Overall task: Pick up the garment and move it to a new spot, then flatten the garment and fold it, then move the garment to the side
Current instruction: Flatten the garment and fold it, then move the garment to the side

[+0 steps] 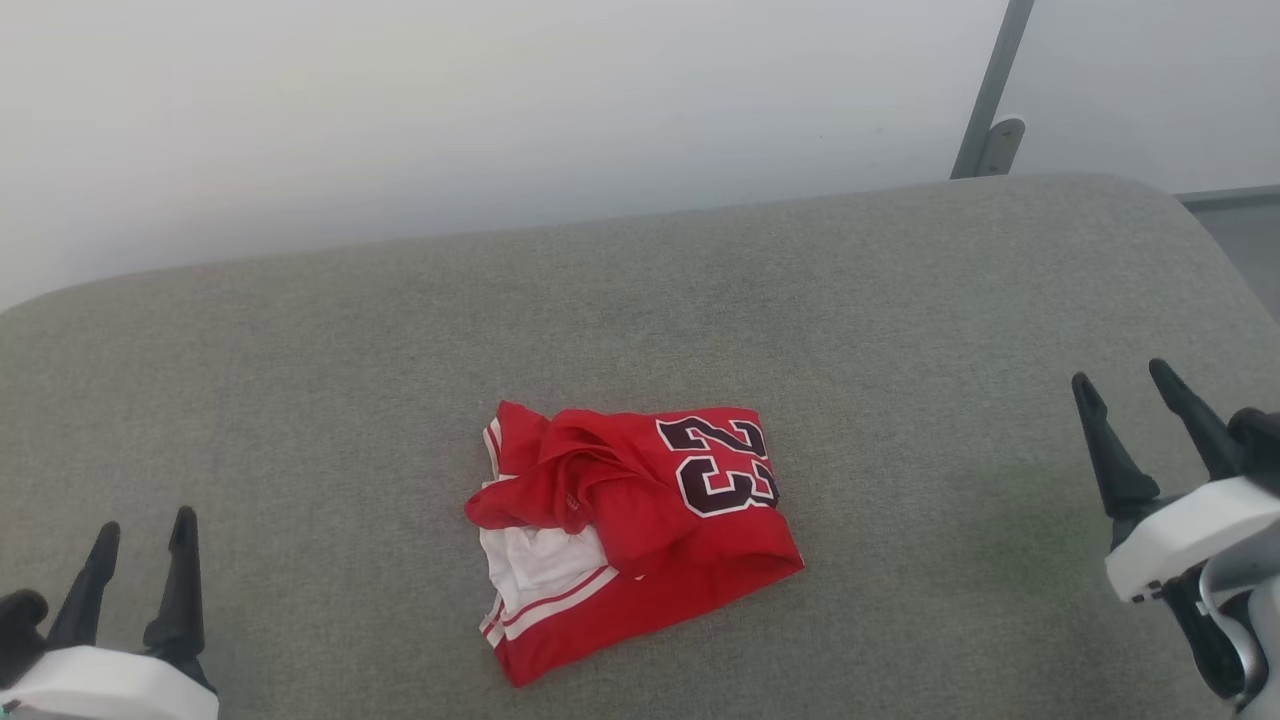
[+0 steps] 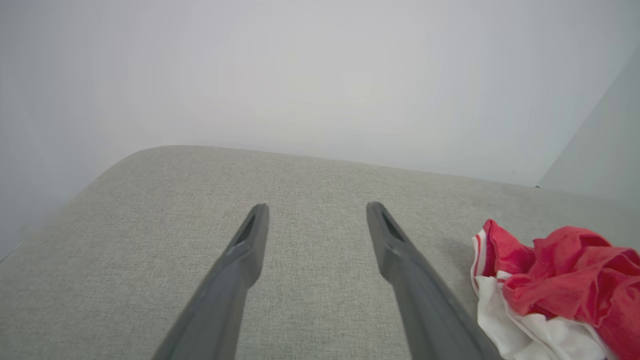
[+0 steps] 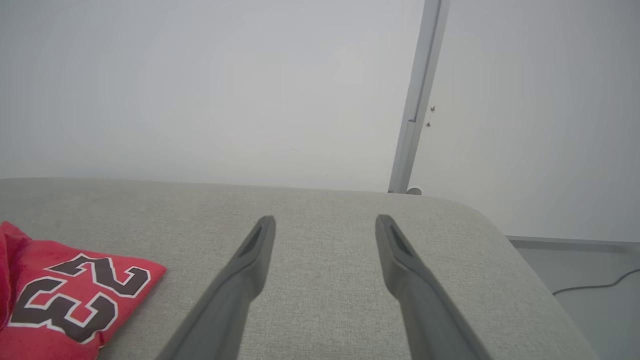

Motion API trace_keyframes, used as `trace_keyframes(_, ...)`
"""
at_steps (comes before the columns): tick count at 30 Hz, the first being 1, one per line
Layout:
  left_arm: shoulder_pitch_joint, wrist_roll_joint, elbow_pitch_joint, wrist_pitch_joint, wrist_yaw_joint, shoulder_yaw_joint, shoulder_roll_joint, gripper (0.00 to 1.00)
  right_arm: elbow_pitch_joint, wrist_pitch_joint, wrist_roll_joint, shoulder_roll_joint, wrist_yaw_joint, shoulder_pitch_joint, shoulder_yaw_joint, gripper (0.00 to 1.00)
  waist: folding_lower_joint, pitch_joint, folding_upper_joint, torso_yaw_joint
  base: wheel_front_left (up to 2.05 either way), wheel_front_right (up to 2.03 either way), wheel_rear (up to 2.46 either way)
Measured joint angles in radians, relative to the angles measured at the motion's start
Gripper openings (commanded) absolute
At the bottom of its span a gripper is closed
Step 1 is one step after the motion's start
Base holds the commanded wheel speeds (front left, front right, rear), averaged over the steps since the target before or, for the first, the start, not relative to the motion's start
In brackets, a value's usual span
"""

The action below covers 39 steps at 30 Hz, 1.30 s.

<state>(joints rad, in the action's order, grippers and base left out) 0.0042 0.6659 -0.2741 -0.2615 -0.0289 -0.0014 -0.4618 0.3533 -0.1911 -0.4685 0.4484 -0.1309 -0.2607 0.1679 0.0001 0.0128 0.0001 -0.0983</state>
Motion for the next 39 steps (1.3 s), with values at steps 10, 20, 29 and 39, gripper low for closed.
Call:
trace_keyframes(10,0.015,-0.038,-0.012,0.0,-0.032,0.056,0.033,1.0,0.034,-0.038,-0.003,-0.021,0.0,0.022,-0.007,1.0,-0.0001,-0.008,0.0,0.006,0.0,0.0,0.0)
trace_keyframes(20,0.017,-0.06,-0.024,0.0,-0.046,0.067,0.053,1.0,0.034,-0.042,0.012,-0.04,0.0,0.032,-0.008,1.0,0.0,-0.014,0.0,0.01,0.0,0.0,0.0)
trace_keyframes(29,0.017,-0.069,-0.032,0.0,-0.051,0.049,0.063,1.0,0.006,0.06,-0.039,-0.056,0.0,0.04,0.058,1.0,0.0,-0.016,0.0,0.043,0.0,0.0,0.0)
trace_keyframes(39,-0.007,-0.077,-0.035,0.002,-0.052,0.008,0.088,1.0,-0.009,0.314,-0.187,-0.041,0.0,-0.043,0.203,1.0,0.0,0.01,0.0,0.123,0.0,0.0,0.0)
